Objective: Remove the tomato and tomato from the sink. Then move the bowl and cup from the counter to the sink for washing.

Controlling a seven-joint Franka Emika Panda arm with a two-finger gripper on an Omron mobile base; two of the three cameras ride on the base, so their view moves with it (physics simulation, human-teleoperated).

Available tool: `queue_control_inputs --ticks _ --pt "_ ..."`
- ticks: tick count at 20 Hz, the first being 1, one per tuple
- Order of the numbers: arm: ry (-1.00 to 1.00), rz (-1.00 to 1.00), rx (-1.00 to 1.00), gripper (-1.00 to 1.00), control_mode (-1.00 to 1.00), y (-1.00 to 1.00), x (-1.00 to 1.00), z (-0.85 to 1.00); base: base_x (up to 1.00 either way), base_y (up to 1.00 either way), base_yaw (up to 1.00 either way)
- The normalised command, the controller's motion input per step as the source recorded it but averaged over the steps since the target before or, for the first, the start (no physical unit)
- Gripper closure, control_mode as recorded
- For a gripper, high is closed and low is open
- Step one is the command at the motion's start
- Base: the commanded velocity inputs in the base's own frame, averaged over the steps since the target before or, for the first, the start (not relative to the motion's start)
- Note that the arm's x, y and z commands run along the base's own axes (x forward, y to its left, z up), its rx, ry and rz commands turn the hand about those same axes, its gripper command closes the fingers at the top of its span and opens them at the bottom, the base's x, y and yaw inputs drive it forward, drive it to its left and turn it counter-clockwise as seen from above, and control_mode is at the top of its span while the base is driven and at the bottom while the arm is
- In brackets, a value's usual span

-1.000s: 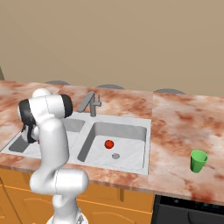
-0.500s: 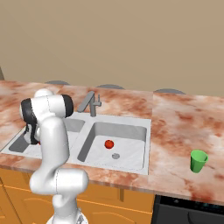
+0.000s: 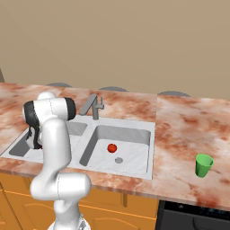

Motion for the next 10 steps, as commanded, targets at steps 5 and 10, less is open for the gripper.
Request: queue_control_inputs --ticks 5,10 --pt "-0.01 0.00 0.00 -1.00 -1.00 0.08 0.09 -0.12 0.00 0.00 0.00" --pt "0.00 0.00 0.00 -1.00 -1.00 0.06 0.08 -0.14 0.00 0.00 0.00"
